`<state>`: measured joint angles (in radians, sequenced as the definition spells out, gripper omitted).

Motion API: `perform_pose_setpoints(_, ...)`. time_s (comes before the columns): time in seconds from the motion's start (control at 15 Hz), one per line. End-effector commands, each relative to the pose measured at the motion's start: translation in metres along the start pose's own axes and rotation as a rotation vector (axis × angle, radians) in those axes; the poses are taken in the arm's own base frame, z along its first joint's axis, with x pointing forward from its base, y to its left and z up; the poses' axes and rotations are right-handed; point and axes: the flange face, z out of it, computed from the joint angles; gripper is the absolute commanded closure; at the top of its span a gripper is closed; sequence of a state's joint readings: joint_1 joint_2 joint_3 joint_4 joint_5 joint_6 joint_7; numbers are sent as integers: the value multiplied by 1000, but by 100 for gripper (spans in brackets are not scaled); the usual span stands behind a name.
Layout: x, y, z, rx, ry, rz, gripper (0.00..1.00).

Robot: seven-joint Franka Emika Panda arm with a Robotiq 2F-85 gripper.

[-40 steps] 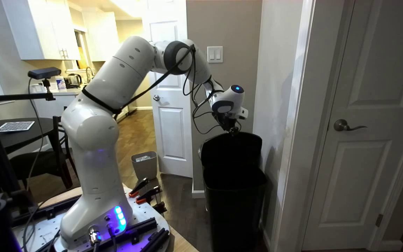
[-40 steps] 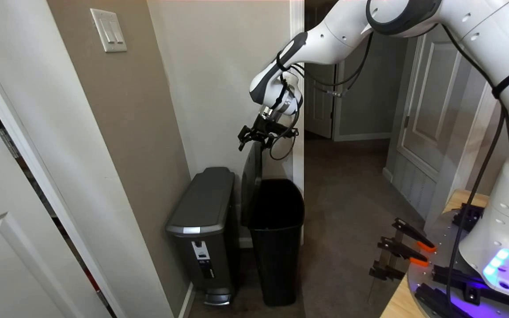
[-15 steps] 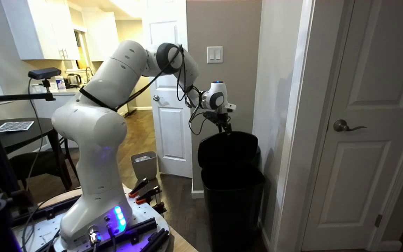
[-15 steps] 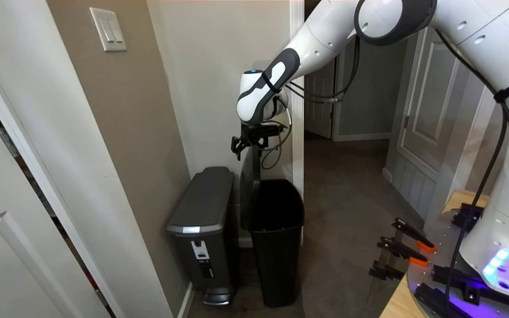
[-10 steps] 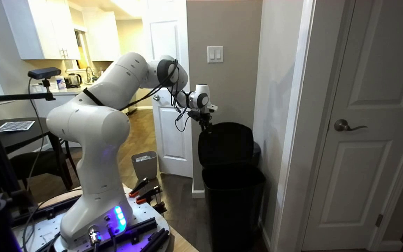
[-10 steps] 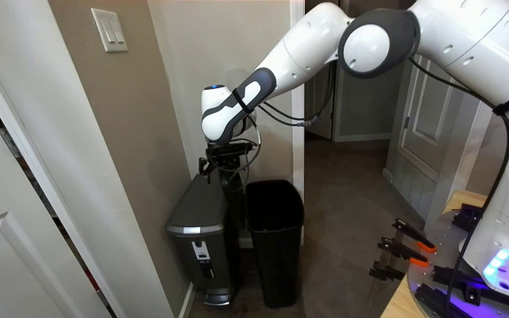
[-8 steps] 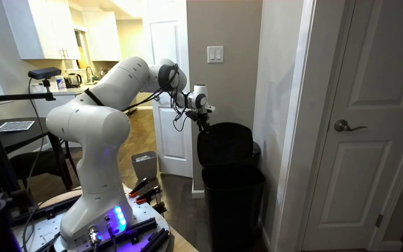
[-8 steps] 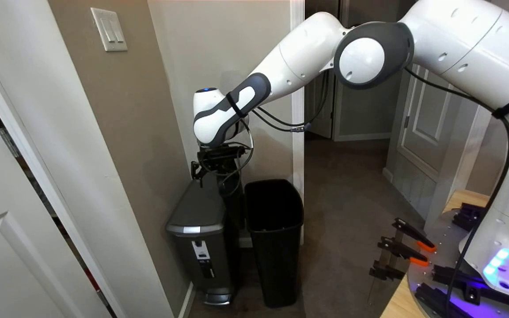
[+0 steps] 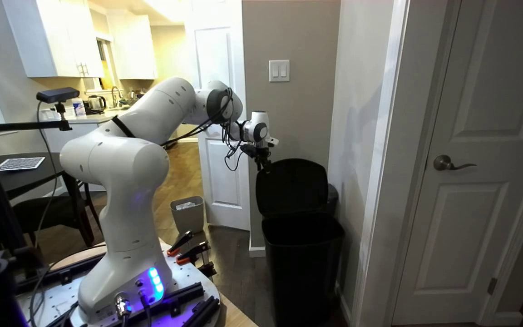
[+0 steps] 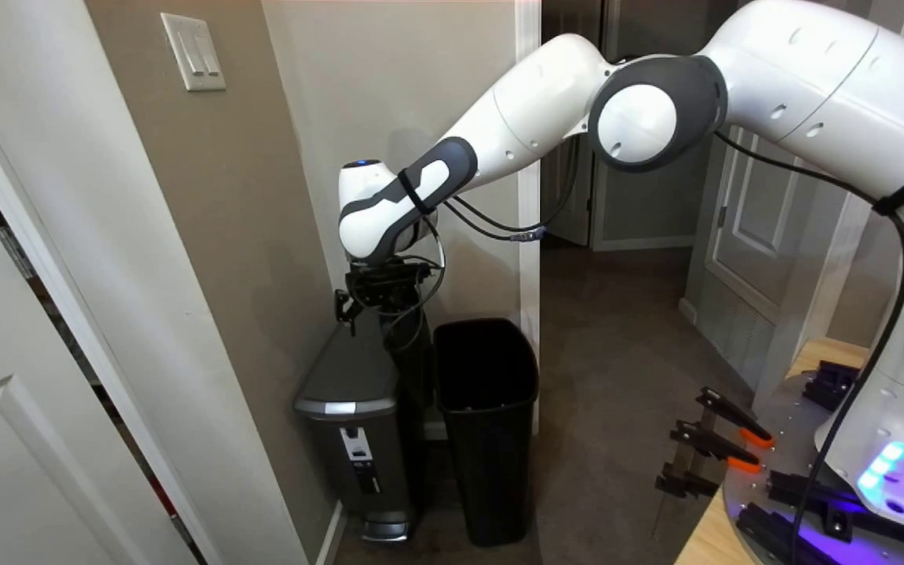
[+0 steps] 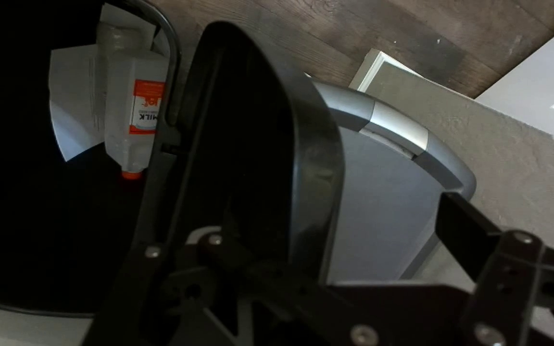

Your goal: Open the lid of the black bin

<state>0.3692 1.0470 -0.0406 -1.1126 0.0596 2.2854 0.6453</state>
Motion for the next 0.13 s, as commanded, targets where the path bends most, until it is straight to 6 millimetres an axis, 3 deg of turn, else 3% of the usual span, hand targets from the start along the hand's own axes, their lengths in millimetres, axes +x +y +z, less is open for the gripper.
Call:
perform_pose_setpoints(0.0,0,-1,0,0,0,0,0)
perform_pose_setpoints(0.07,0,-1,0,0,0,0,0)
